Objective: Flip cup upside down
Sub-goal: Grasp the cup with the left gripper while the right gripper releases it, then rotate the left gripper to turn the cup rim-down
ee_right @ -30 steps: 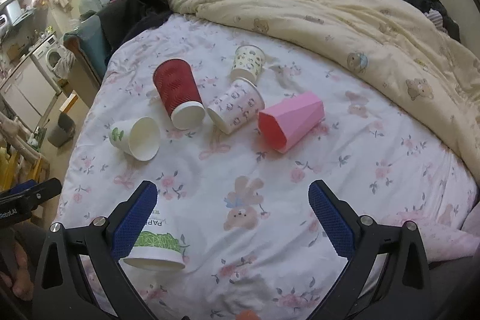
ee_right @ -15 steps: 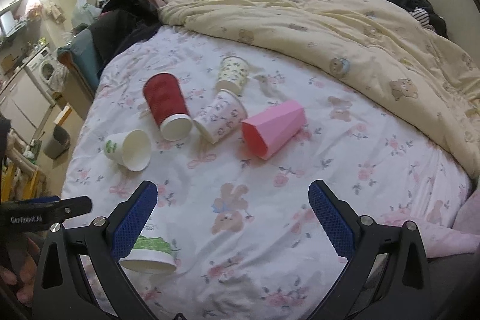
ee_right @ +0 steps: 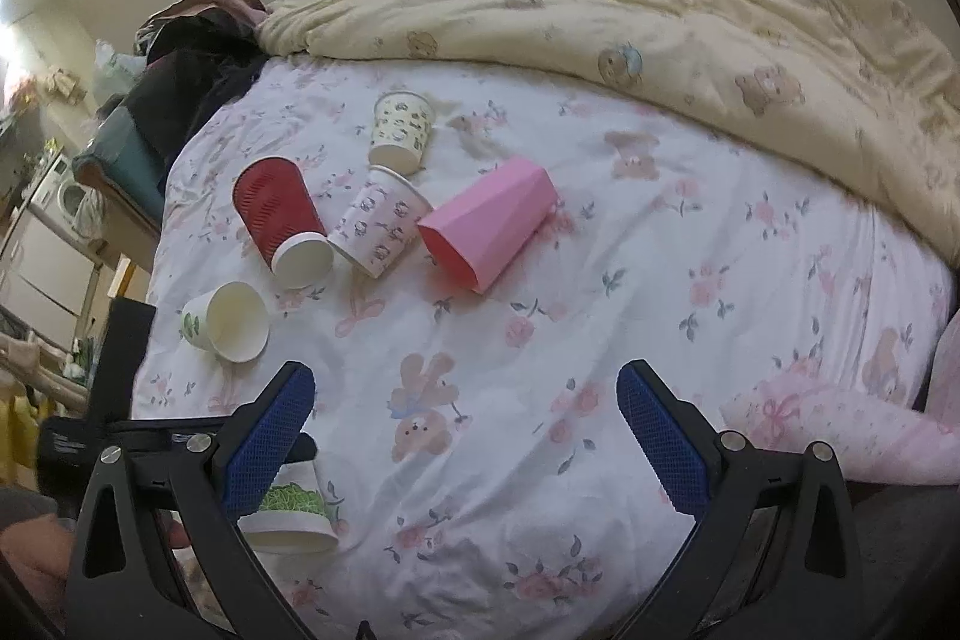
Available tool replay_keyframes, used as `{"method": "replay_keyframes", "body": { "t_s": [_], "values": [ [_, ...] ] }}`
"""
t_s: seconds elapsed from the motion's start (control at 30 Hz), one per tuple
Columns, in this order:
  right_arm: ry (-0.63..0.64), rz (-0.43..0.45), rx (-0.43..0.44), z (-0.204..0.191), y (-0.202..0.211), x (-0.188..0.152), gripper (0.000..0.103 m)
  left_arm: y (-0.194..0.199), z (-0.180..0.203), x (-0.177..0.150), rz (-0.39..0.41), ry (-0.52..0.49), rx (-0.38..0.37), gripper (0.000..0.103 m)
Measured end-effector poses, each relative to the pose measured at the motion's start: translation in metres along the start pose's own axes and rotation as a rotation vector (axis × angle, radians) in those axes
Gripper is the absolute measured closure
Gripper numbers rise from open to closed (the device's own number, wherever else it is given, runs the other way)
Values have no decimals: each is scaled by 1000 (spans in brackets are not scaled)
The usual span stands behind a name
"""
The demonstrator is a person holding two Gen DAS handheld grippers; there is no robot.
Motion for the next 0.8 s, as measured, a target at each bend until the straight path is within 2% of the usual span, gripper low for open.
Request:
{"method": "replay_keyframes", "body": {
  "t_s": [0.07,0.1,0.17,0.23,0.53,0.67,0.8],
  "values": [
    [-2,-6,3,-1,-1,-1,0,-4,-2,-1,-11,12,0,38],
    [-1,-6,4,-1,-1,-1,0,-4,-4,-2,-18,23,-10,48],
    [11,-5,4,-5,-1,-1,0,-3,-4,-3,-15,30,-33,49],
    [27,-5,2,-8,-2,-2,0,7,-4,-2,20,1,-38,50],
    [55,-32,11,-23,-9,-9,0,82,-13,2,181,-126,-94,50],
    [55,-67,24,-31,-15,-15,0,115,-29,7,262,-194,-67,50],
    [85,-81,23,-44,-19,-21,0,125,-46,2,302,-210,-52,50]
  ]
}}
Point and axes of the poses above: each gripper's, at about its wrist camera, not at the fingertips, and y roughly against the way its jaws point, z to its right, x to its top, the point moved 8 cm from there along -y, roughly the way its jaws point, and after that the axes turned 7 degrees about -x, right-handed, at the moved point
